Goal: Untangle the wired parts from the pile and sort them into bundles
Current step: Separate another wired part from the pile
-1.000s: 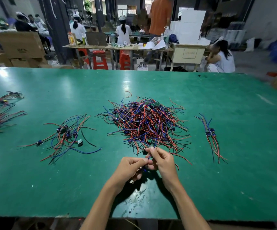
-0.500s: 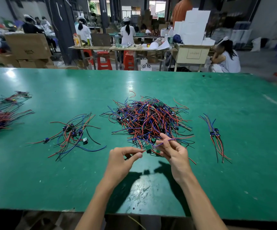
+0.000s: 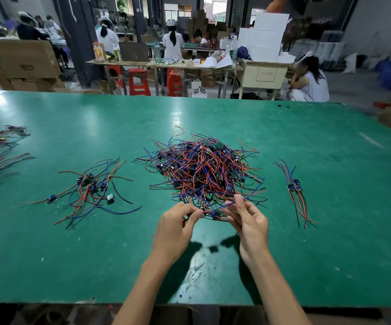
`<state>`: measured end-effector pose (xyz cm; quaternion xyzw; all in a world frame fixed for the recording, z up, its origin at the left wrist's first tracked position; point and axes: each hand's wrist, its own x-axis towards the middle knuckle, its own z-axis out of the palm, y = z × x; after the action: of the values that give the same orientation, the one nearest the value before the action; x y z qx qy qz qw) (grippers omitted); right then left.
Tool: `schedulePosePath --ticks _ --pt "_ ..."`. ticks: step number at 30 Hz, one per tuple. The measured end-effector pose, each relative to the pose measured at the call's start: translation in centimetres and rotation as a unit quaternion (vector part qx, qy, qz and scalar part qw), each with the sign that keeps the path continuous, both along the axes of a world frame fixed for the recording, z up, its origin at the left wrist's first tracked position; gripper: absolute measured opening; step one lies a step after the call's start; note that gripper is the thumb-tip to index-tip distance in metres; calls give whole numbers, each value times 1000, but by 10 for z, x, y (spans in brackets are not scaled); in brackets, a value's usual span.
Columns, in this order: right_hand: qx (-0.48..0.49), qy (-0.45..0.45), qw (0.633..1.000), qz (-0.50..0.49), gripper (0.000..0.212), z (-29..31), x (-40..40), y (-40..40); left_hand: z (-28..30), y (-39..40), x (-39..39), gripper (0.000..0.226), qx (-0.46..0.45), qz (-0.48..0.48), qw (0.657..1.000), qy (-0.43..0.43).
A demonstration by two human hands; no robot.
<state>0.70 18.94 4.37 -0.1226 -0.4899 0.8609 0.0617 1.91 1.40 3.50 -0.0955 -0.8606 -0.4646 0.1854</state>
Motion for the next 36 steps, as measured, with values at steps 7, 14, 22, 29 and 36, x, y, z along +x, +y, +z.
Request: schedulePosePath --ticks 7,14,22,29,36 --pt "37 20 999 17 31 0 9 8 4 14 -9 20 -16 -11 1000 -19" --pt "83 46 995 -44 14 14 -11 40 -9 -4 -17 17 51 18 997 -56" --pt "395 -63 914 -68 17 62 -114 139 -27 -32 -27 30 469 107 865 -139" --pt "774 -157 613 -37 31 49 -133 157 -30 -29 -27 31 444 127 878 -126" --pt "713 -20 699 54 27 -8 -76 64 -32 -17 -20 34 327 121 929 -123"
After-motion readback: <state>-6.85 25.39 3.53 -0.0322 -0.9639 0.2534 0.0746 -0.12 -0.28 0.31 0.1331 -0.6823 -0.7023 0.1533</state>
